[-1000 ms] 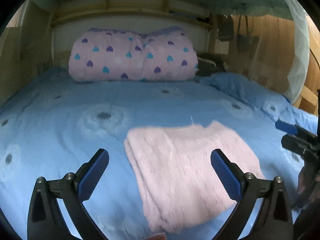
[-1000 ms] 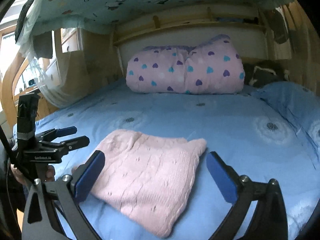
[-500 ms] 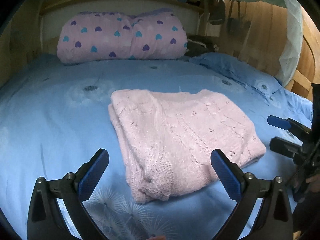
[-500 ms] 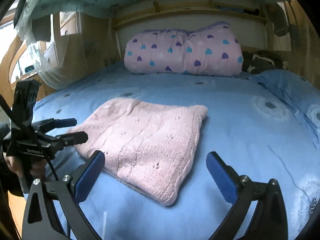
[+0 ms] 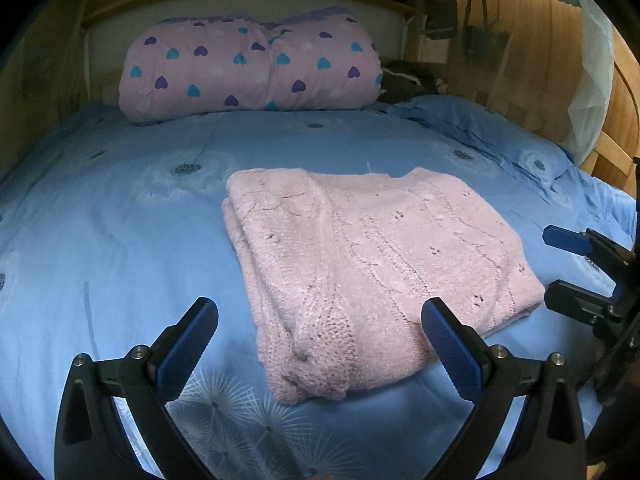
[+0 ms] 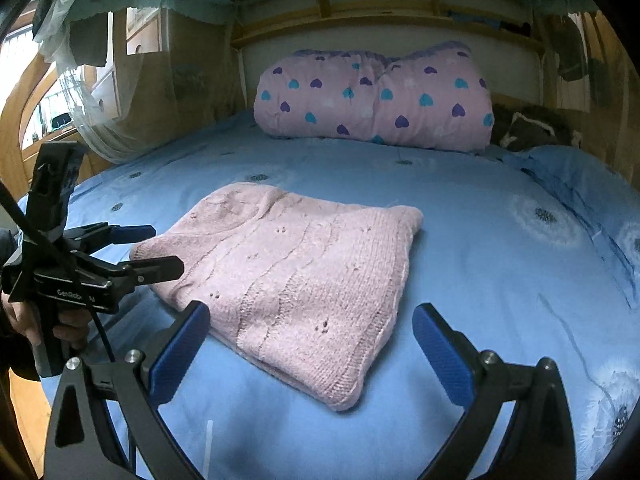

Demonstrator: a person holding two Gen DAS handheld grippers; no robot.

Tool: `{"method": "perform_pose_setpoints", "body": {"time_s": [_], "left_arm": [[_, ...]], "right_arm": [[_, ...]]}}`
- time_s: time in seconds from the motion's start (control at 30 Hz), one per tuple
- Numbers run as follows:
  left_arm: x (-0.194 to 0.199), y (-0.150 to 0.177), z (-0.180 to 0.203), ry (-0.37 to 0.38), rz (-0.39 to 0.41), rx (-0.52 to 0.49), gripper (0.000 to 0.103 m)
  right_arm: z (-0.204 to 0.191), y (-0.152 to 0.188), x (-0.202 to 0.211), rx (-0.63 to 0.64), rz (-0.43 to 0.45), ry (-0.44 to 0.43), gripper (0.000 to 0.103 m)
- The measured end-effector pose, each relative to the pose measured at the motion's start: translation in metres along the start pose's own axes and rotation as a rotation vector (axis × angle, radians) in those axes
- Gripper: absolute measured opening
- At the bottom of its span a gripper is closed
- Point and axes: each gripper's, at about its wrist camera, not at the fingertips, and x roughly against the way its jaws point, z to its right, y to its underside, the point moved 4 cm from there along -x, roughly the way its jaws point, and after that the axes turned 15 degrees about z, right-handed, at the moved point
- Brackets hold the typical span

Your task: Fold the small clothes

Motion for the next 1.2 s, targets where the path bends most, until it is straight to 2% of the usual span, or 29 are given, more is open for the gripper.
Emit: {"method": "perform_pose_setpoints", "body": {"time_s": [1.2], "left_arm": [[-0.0045, 0.0010, -0.0008, 0.002, -0.023, -0.006, 0.099]], "right_arm": [[0.0021, 0.0035, -0.0053, -0.004, -0.019, 0.001, 0.103]]}}
